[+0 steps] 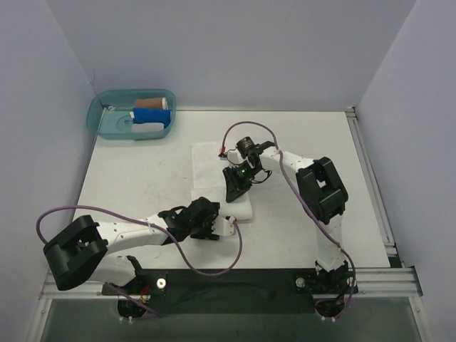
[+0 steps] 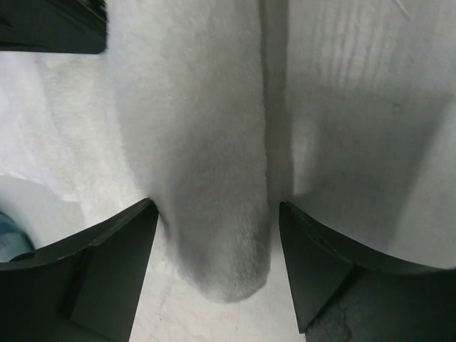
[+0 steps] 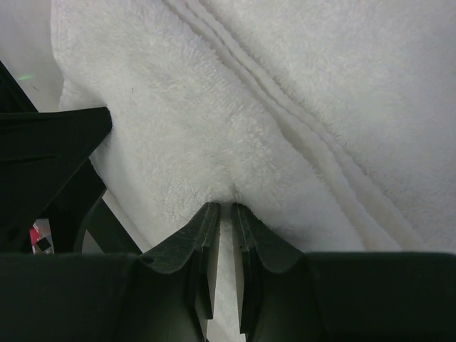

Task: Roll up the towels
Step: Roll the towel

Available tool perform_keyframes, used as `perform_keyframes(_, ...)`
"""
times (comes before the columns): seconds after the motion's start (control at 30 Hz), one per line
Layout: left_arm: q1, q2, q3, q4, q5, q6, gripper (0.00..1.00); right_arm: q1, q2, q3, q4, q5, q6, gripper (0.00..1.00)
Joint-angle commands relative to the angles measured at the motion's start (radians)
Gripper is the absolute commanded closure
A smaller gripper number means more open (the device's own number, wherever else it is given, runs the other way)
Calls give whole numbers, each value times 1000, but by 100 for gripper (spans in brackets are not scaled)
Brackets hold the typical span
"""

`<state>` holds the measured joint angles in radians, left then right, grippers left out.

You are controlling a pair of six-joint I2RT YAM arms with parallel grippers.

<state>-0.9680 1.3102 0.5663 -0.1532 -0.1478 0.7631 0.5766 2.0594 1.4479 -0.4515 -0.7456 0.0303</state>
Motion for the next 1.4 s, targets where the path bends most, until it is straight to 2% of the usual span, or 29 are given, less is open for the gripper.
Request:
perform_keyframes(0.0,-6,52,-12,190,-96,45,21,-3,21,25,0,-40,13,86)
perform_keyframes(0.07,-8,75,-19,198,-79,53,24,-3,36,19,5,-43,17,91)
perform_keyframes(0.1,-8,81,-19,192,-53,50,31,-3,41,14,5,-46,23,100)
perform_keyframes(0.17,-6,90,-5,108,-15,26,43,-3,50,3,10,-47,29,100)
perform_keyframes(0.2,-5,90,6,71,37,15,57,-3,50,-3,10,-47,31,100)
perform_keyframes(0.27,18,84,42,-59,112,-7,72,-4,21,-26,14,-41,20,100)
perform_keyframes(0.37,102,78,105,-246,322,-1,86,-21,-79,-73,17,-25,-12,100)
perform_keyframes(0.47,173,121,170,-403,468,31,90,-43,-226,-130,13,17,-78,86)
perform_keyframes(0.5,225,138,223,-442,532,45,90,-49,-266,-144,10,26,-98,75)
perform_keyframes(0.57,271,193,273,-560,627,88,90,-66,-385,-194,1,60,-162,68)
perform_keyframes(0.7,321,318,417,-698,703,146,90,-73,-580,-308,-6,129,-305,49)
perform_keyframes(0.83,385,452,545,-845,790,192,90,-58,-766,-372,-70,175,-423,45)
perform_keyframes(0.93,416,558,636,-917,824,235,89,-11,-829,-371,-143,210,-492,44)
perform_keyframes(1.17,480,832,890,-1151,876,338,85,160,-843,-394,-191,353,-584,40)
perform_keyframes(1.27,505,920,976,-1209,878,358,84,216,-838,-429,-141,413,-586,31)
perform_keyframes(1.37,523,985,1032,-1258,880,369,83,290,-814,-457,-56,503,-599,29)
